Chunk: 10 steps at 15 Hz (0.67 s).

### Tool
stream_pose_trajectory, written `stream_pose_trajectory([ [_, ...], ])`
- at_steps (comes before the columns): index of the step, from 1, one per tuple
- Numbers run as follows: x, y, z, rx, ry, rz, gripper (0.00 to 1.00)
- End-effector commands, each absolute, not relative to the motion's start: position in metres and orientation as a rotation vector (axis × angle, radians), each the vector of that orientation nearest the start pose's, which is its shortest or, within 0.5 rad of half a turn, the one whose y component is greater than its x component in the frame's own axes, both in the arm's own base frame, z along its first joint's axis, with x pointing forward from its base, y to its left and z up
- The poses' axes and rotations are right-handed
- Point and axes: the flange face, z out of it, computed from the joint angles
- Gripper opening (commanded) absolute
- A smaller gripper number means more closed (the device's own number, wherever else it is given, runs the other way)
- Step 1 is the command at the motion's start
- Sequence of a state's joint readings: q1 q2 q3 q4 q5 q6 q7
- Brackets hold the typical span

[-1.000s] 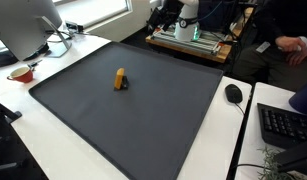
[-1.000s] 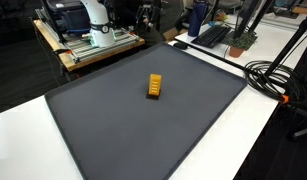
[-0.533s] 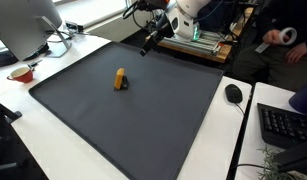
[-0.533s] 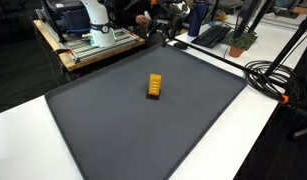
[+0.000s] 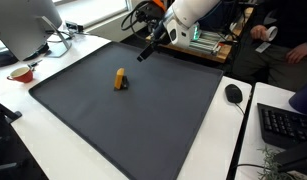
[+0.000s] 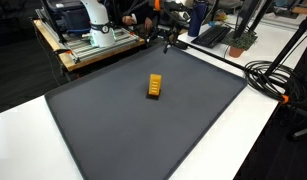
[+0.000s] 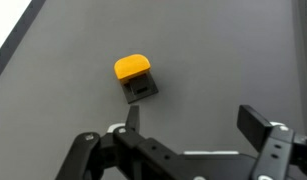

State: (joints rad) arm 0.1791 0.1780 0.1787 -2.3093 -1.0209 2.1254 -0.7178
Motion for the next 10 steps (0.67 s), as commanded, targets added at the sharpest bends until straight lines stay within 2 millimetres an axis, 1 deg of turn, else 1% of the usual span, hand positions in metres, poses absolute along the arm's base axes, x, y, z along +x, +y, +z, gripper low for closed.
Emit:
stream_pose_trajectory([
  [1,0.485,0.122,0.225,1.335,1.973,-0.624,1.00],
  [3,0.488,0.115,0.210,1.261,1.984,-0.604,1.00],
  [5,0.494,0.108,0.199,1.170,1.989,-0.568,1.00],
  [6,0.495,0.106,0.194,1.160,1.995,-0.565,1.00],
  [7,0.489,0.111,0.201,1.204,1.987,-0.593,1.00],
  [10,0.492,0.106,0.194,1.183,1.998,-0.594,1.00],
])
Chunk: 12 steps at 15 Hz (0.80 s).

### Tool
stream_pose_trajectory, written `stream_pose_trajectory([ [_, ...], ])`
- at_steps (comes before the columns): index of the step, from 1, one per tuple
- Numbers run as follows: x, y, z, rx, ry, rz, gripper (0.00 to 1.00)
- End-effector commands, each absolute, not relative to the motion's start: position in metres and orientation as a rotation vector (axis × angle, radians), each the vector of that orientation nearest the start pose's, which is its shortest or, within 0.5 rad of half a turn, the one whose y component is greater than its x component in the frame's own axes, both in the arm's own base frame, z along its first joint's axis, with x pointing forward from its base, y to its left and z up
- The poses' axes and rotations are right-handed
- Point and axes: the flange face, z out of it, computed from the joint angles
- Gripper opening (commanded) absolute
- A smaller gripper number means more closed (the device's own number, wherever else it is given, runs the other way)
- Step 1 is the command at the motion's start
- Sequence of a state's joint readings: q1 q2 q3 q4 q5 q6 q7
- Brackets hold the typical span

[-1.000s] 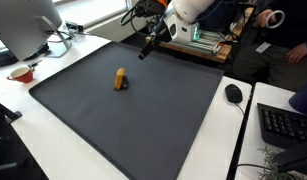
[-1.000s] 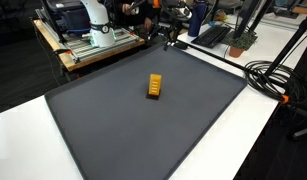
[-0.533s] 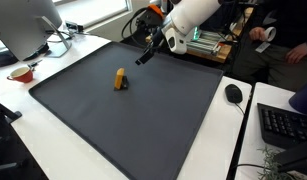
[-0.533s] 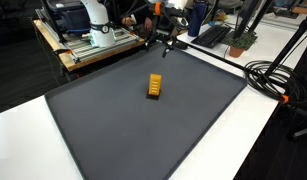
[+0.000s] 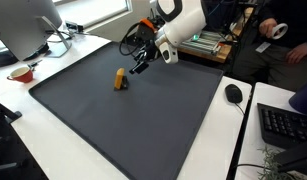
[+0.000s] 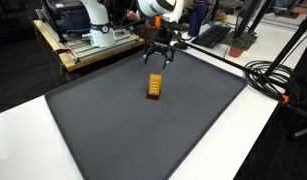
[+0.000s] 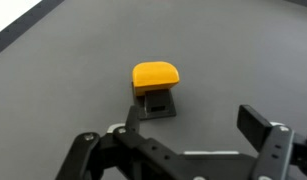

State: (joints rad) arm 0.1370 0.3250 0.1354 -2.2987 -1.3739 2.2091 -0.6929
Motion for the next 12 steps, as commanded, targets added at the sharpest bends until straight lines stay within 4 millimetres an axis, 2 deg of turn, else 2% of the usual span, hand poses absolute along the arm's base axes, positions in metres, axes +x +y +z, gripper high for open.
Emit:
stream_pose_trajectory([
  [1,0.496,0.104,0.188,1.174,1.975,-0.583,1.00],
  [4,0.500,0.102,0.177,1.145,1.973,-0.563,1.00],
  [12,0.525,0.086,0.162,1.109,1.927,-0.564,1.00],
])
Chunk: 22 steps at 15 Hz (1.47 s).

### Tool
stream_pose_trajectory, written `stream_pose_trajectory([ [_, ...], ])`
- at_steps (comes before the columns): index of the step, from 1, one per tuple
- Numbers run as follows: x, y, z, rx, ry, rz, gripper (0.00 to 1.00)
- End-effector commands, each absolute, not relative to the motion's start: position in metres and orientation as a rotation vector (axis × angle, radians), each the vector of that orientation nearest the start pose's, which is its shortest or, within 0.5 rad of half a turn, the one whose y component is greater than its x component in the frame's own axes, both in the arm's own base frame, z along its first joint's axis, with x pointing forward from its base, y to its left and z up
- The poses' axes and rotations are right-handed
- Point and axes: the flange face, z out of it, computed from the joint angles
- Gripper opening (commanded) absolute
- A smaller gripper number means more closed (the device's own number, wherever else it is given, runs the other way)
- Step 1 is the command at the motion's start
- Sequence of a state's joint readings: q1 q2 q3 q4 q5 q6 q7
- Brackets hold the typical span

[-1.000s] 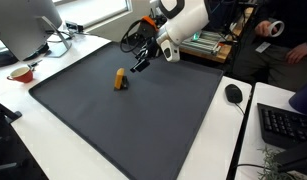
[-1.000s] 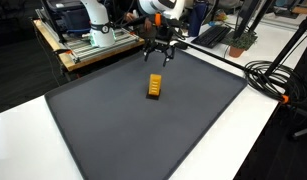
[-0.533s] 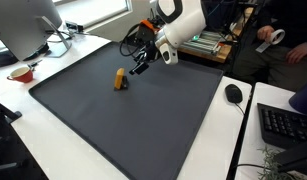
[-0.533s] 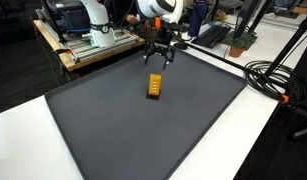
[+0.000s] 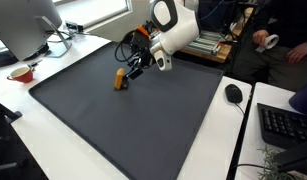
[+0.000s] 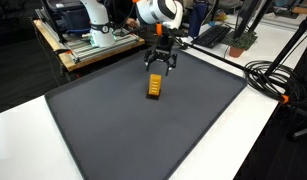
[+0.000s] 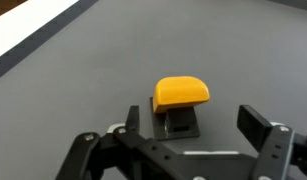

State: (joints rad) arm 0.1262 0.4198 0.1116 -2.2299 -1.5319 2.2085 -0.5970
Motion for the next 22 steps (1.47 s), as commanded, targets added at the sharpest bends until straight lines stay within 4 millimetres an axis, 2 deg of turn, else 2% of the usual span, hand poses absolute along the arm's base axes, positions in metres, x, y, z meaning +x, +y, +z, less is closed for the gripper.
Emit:
stream_pose_trajectory([
  [1,0.528,0.084,0.161,1.114,1.928,-0.574,1.00],
  [6,0.536,0.079,0.154,1.109,1.927,-0.591,0.97],
  [8,0.538,0.078,0.153,1.107,1.927,-0.597,0.87],
  [9,0.538,0.078,0.153,1.106,1.927,-0.600,0.68],
  [10,0.538,0.077,0.153,1.103,1.929,-0.605,0.62],
  [11,0.538,0.076,0.153,1.101,1.929,-0.613,0.60],
  [15,0.536,0.072,0.152,1.094,1.947,-0.634,0.32],
  [19,0.534,0.073,0.155,1.080,1.964,-0.639,0.30],
  [22,0.531,0.078,0.166,1.080,1.958,-0.603,0.30],
])
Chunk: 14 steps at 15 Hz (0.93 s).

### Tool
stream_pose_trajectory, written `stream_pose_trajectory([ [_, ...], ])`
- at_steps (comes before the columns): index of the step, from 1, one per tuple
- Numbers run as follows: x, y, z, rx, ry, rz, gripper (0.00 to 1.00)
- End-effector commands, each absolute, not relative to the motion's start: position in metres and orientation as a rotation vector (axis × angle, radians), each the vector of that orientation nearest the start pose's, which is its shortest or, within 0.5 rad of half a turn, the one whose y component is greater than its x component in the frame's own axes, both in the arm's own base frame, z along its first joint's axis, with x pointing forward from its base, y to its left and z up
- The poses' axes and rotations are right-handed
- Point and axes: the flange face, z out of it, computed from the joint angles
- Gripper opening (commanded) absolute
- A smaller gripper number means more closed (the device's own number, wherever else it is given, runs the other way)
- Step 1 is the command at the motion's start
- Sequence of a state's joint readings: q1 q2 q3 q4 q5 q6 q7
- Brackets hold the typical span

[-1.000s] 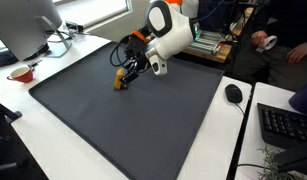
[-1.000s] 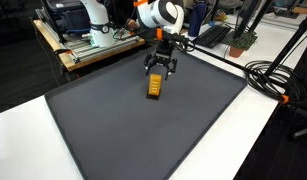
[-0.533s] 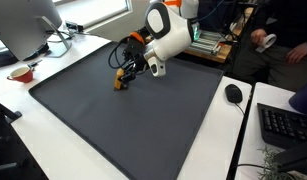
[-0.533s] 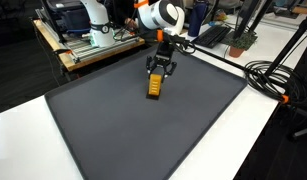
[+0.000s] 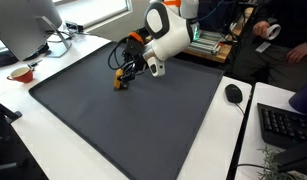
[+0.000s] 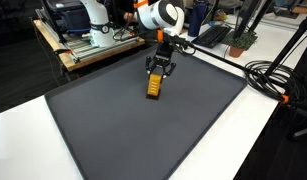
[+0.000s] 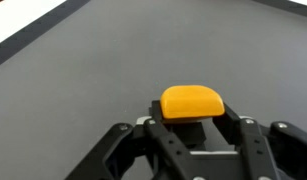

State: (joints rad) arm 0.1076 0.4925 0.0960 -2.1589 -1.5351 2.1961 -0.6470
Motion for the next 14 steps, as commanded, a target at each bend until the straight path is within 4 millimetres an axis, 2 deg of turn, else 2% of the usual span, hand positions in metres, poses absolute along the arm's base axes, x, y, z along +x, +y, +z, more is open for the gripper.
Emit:
stream_pose_trajectory([
  [1,0.527,0.080,0.173,1.079,1.955,-0.577,0.30],
  [10,0.518,0.080,0.208,1.065,1.885,-0.555,0.30],
  [12,0.515,0.080,0.212,1.068,1.876,-0.548,0.30],
  [13,0.525,0.082,0.203,1.092,1.902,-0.559,0.30],
  [14,0.524,0.083,0.204,1.093,1.901,-0.558,0.55],
])
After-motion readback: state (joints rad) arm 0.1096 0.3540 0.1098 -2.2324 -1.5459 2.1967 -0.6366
